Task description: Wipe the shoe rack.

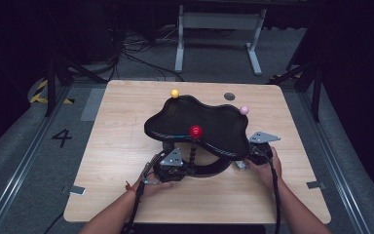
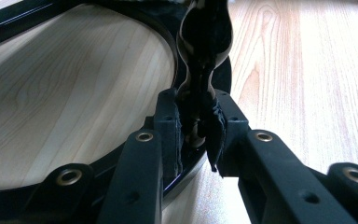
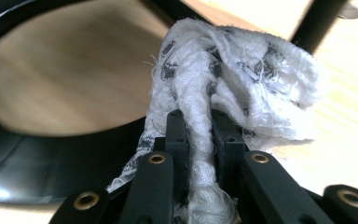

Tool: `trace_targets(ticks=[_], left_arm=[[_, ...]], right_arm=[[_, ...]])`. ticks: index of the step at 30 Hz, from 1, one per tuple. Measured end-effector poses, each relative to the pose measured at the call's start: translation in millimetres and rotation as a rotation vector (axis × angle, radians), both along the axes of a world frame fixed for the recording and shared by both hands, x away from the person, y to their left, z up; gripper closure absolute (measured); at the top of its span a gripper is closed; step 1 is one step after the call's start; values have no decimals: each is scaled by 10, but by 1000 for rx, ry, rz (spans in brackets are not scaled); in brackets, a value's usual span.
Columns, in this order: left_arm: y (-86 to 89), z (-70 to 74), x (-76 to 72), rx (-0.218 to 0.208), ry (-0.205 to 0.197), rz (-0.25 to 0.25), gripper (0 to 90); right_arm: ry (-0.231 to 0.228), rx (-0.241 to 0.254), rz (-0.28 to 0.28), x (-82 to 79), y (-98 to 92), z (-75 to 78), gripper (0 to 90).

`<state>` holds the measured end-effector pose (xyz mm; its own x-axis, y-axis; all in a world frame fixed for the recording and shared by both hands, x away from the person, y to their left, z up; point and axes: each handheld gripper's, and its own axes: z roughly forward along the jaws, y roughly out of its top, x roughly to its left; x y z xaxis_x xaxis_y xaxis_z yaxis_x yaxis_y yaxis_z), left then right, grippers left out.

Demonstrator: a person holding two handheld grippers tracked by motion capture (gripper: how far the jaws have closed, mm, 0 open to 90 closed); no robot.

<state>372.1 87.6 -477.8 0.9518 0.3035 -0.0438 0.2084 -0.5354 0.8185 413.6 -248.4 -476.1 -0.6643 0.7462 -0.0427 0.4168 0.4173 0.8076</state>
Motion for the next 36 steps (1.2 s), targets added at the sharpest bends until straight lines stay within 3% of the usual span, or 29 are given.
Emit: trace_targets(ticks=[4, 21, 26, 29, 34, 36], left_arm=[[0, 0, -1, 0, 0, 1, 755], [-3, 2, -14, 2, 2, 8, 754], [-11, 5, -39, 7, -7, -6, 755], [-24, 12, -65, 20, -12, -20, 755], [-95, -2, -145, -7, 14, -20, 754], [-105, 2, -144, 5, 2, -31, 753]], right_arm=[[-29, -43, 47, -163, 82, 13, 799], [-58, -84, 205, -678, 519, 22, 799], [-65, -64, 206, -664, 491, 0, 802], [-75, -79, 204, -654, 491, 3, 802], [-88, -93, 199, -585, 471, 12, 803], [-101, -104, 195, -564, 478, 14, 803]])
